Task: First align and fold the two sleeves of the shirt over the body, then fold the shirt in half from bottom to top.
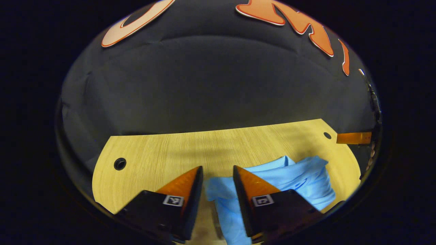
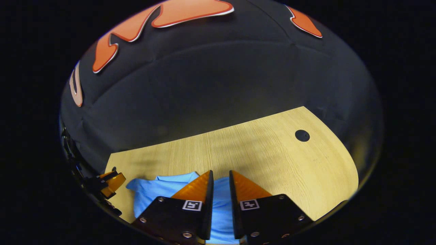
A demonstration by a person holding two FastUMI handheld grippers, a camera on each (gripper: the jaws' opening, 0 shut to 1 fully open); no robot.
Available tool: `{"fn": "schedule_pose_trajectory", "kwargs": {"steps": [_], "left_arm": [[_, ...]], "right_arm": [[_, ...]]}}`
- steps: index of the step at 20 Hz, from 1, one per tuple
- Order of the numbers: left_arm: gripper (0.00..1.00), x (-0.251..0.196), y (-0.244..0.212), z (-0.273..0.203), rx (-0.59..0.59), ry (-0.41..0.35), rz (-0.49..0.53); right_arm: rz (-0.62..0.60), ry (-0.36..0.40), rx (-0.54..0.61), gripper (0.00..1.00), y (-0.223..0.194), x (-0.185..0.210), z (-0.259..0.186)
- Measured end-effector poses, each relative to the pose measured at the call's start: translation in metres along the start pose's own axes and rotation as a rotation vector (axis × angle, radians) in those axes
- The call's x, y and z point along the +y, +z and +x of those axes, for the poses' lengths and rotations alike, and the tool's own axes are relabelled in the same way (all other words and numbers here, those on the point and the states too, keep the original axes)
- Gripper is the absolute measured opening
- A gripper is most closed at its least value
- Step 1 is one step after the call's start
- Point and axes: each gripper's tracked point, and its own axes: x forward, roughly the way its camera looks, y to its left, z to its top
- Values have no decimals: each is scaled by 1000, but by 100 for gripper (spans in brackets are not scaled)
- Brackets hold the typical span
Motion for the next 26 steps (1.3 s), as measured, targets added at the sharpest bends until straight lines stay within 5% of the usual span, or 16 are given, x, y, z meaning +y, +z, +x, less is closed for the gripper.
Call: {"fn": "schedule_pose_trajectory", "kwargs": {"steps": [2,5,10,18,26], "left_arm": [[80,1,-1,-11,9,5,1],[100,1,11,-41,-36,31,30],[100,-12,39,-119,-147,45,29],[100,-31,39,-263,-306,71,16],[100,-66,-19,-390,-378,124,15]], "right_arm": [[-42,3,-17,42,3,3,-13],[-83,9,-65,64,12,8,-46],[-112,52,-185,83,31,21,-116],[-194,67,-363,88,25,15,-244],[-223,109,-450,88,-25,2,-361]]}}
